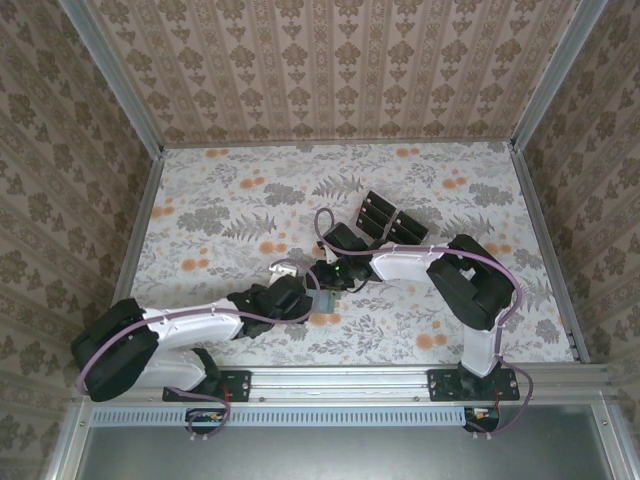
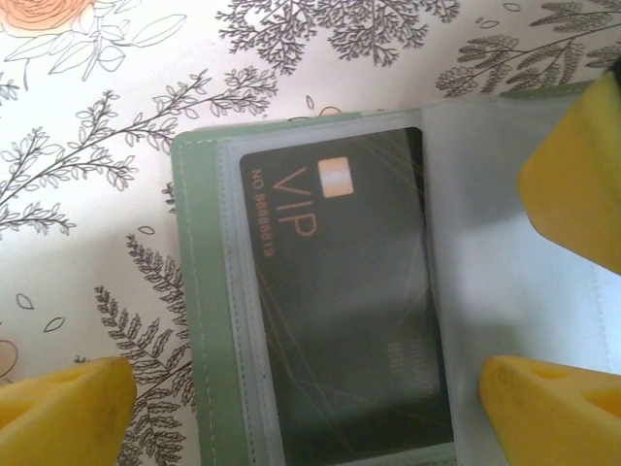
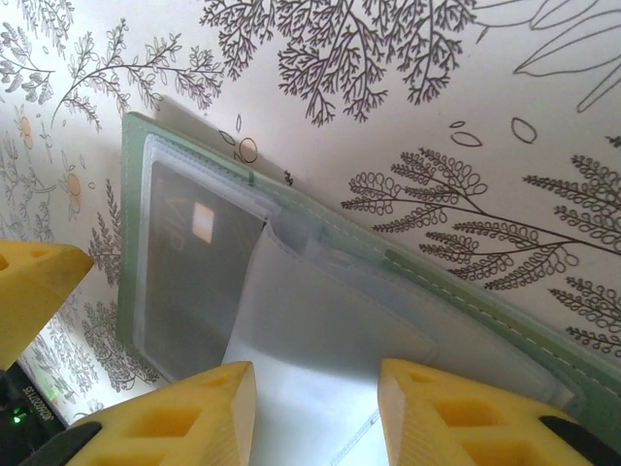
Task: Put the credit cards into the card holder
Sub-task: Flip over the card slot on the card holder.
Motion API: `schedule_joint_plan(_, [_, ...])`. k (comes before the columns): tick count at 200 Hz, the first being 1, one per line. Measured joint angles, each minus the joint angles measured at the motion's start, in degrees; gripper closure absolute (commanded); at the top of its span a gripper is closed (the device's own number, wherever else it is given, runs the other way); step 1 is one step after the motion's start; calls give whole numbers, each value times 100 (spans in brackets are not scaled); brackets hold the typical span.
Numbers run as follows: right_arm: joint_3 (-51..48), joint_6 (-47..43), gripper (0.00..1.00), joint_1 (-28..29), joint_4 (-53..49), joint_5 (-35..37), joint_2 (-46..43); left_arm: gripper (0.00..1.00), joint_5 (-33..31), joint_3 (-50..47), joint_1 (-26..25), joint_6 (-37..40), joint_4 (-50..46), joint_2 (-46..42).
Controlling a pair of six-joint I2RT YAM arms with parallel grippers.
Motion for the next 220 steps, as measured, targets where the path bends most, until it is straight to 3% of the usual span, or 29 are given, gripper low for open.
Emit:
schedule_joint_plan(94, [-483, 306, 52, 7, 192, 94, -669, 0, -146, 0, 0, -236, -39, 136])
schedule_joint_plan(220, [-629, 455, 52, 72, 474, 107, -507, 0, -162, 0, 0, -278, -33, 177])
